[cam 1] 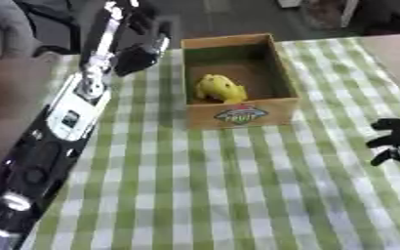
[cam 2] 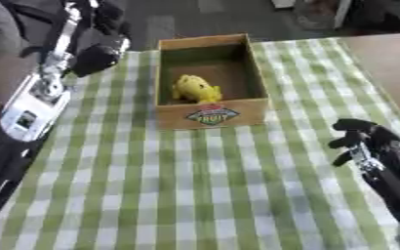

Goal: Pick up objects on the table and place them in the box.

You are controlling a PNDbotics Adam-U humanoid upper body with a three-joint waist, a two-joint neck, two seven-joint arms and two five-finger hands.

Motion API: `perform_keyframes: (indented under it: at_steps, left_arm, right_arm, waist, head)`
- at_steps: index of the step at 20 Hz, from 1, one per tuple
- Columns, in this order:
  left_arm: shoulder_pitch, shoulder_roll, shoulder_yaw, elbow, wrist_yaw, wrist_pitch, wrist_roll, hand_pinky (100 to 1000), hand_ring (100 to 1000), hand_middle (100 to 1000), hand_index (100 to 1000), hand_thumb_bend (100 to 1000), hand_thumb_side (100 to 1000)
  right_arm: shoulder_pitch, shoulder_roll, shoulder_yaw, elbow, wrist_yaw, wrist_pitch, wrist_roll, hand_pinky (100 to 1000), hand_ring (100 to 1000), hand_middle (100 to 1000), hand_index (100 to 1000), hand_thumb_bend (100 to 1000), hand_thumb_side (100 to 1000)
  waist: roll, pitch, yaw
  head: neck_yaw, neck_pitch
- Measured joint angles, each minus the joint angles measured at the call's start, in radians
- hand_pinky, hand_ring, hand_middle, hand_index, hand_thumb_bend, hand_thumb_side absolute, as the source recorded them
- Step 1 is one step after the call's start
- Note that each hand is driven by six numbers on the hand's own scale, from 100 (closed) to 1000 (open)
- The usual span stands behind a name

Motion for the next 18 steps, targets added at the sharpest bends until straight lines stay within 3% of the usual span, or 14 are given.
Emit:
perform_keyframes:
  at_steps: [4, 8, 13, 18]
  left_arm:
    - [0.206, 0.011, 0.062, -0.172, 0.151, 0.0, 0.097, 529, 546, 543, 645, 173, 404]
    - [0.36, -0.015, 0.116, -0.24, 0.202, -0.016, 0.195, 518, 533, 532, 640, 160, 439]
    - [0.453, -0.062, 0.147, -0.246, 0.226, -0.034, 0.269, 511, 528, 528, 647, 151, 468]
    - [0.473, -0.093, 0.156, -0.226, 0.233, -0.044, 0.287, 510, 525, 525, 649, 151, 490]
  right_arm:
    - [0.001, 0.002, -0.007, 0.0, -0.003, 0.001, -0.009, 467, 646, 736, 787, 100, 629]
    - [0.009, 0.006, -0.015, 0.0, -0.003, 0.002, -0.019, 466, 647, 738, 786, 100, 632]
    - [0.018, 0.007, -0.02, 0.0, -0.003, 0.002, -0.034, 465, 648, 740, 785, 100, 629]
    - [0.018, 0.007, -0.02, 0.0, -0.003, 0.001, -0.045, 465, 648, 741, 779, 100, 626]
  waist:
    - [-0.008, -0.001, 0.037]
    - [-0.011, -0.002, 0.063]
    - [-0.019, -0.004, 0.086]
    - [-0.022, -0.004, 0.094]
  head:
    - [-0.012, 0.009]
    - [-0.019, 0.017]
    - [-0.025, 0.025]
    - [-0.026, 0.026]
